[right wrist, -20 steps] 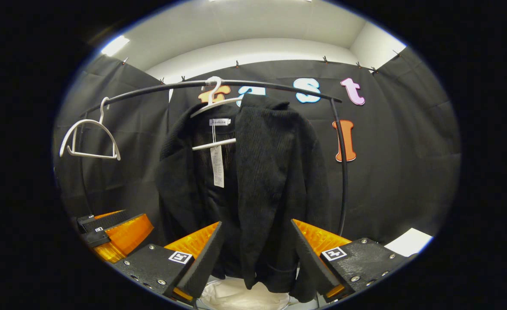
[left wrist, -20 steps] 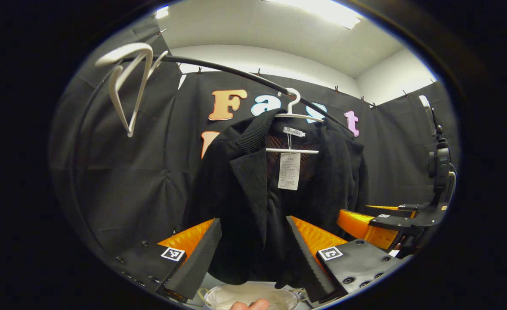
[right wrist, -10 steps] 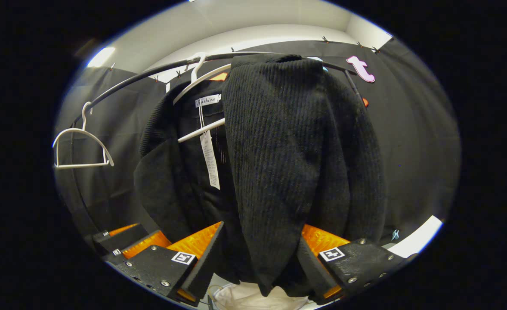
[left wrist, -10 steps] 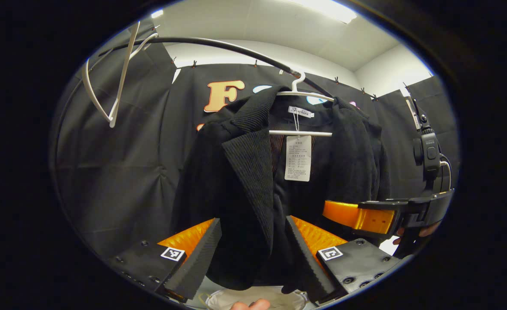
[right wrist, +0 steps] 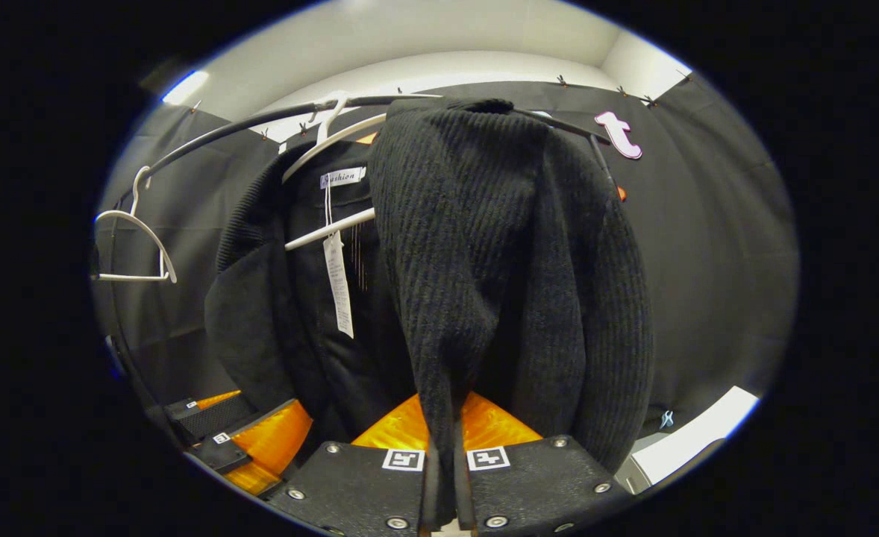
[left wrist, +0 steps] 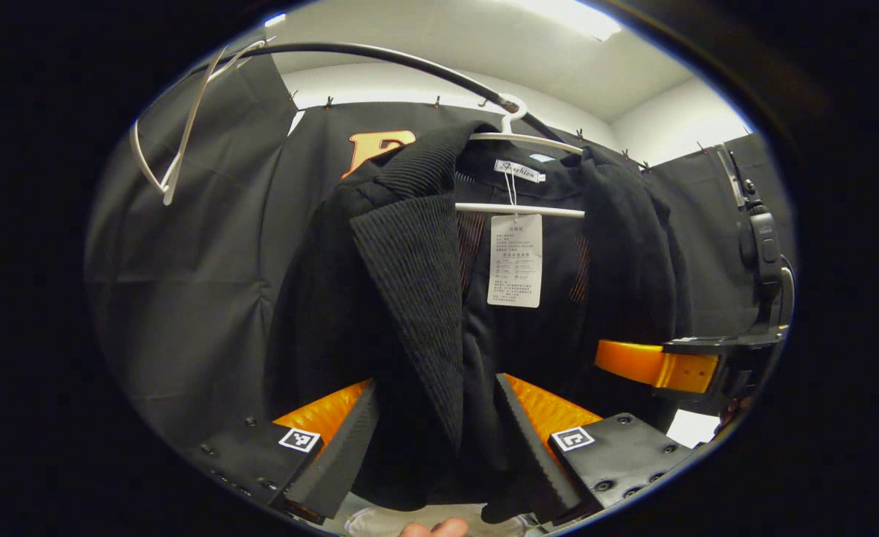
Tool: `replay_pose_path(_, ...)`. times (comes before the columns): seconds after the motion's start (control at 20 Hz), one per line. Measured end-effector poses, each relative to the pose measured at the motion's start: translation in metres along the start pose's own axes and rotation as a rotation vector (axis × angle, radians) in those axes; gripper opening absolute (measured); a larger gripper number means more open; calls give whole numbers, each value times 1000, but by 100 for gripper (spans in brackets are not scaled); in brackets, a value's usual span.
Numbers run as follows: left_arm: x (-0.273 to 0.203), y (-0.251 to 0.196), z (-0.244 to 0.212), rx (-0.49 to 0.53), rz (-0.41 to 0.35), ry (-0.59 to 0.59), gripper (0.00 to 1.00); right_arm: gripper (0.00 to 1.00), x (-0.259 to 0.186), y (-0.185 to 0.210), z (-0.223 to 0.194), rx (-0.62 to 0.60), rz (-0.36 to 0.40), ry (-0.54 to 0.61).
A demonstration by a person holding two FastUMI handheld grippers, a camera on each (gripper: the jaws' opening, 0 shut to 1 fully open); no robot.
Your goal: Grasp the clothes on the hanger with both hands and then place them into the laundry hamper below.
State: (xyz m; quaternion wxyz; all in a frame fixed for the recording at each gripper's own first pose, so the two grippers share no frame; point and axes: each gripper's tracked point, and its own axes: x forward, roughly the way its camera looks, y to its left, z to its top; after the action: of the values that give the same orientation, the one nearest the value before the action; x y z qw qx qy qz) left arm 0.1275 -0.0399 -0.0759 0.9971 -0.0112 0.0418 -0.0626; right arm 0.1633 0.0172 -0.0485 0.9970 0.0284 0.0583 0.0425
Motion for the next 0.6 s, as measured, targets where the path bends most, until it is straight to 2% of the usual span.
replay_pose_path(0.05, 6, 3, 0, 3, 17, -5, 97, 6, -3, 0, 1, -11, 5, -1)
replay_pose_path(0.1, 11, 4, 0, 6, 27, -13, 93, 12, -9, 1, 3, -23, 15, -2)
replay_pose_path(0.15, 16, 3, 1, 13, 34, -14, 100, 12, -15, 2, 5, -35, 24, -3)
replay_pose_path(0.2, 22, 4, 0, 29, 49, -13, 92, 6, -20, 3, 7, -49, 33, -5)
replay_pose_path(0.35, 33, 2, 1, 69, 71, -22, 92, 6, -35, 6, 14, -100, 60, -15)
replay_pose_path(0.55, 34, 4, 3, 137, 116, -16, 46, 6, -51, 17, 20, -126, 131, -9)
replay_pose_path(0.6, 31, 7, 5, 126, 130, -19, 35, 6, -54, 20, 21, -119, 148, -6)
